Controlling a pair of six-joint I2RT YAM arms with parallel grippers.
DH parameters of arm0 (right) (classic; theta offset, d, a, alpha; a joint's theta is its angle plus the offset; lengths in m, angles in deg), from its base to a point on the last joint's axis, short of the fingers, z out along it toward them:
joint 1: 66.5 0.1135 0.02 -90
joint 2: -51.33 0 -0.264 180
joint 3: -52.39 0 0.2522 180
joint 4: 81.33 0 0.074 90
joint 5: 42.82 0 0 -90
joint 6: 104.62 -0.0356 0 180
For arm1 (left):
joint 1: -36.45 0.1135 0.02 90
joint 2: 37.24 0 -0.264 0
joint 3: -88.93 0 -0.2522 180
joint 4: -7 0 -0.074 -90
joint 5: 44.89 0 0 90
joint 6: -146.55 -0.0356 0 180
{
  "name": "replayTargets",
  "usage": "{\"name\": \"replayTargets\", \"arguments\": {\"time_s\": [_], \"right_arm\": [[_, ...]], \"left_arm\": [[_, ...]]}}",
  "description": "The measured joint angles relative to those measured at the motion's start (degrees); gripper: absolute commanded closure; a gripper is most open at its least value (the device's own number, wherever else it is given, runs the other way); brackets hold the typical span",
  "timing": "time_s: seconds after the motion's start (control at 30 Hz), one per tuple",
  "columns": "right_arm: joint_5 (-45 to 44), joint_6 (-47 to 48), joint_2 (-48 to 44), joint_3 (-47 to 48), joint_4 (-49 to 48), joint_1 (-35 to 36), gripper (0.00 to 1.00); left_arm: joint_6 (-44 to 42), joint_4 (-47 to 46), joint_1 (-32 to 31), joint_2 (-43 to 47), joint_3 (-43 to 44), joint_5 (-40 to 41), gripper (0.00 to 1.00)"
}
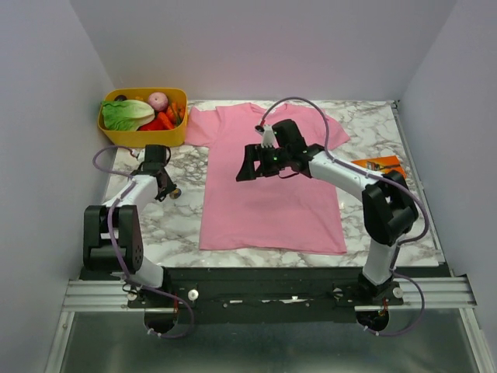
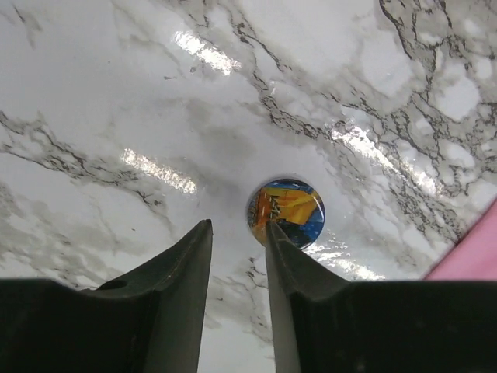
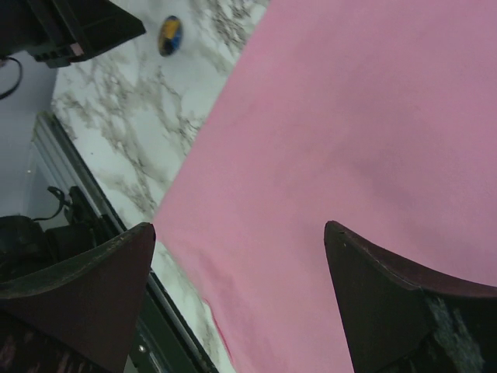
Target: Pin the brooch onto the clothing
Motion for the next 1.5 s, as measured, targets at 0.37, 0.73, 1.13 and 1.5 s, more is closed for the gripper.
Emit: {"name": "replayTargets", "arguments": {"time_s": [0.37, 0.73, 1.13, 1.5], "right_arm": [[6.69, -7.67, 18.84, 17.35, -10.67, 6.88, 0.18], [9.25, -12.72, 31.52, 31.08, -12.07, 10.84, 0.37], [10.19, -18.08, 40.63, 38.82, -11.78, 12.09, 0.43], [9.99, -19.04, 43.43, 41.70, -9.05, 14.93, 0.44]], "left_arm": [[4.39, -11.82, 10.95, -0.87, -6.93, -12.22, 0.87], [4.98, -20.46, 10.95, -6.05, -5.18, -21.00, 0.97], [5.53, -19.54, 10.86, -2.23, -8.76, -20.24, 0.98], [5.60, -16.15, 10.84, 3.91, -13.25, -14.12, 0.97]]}}
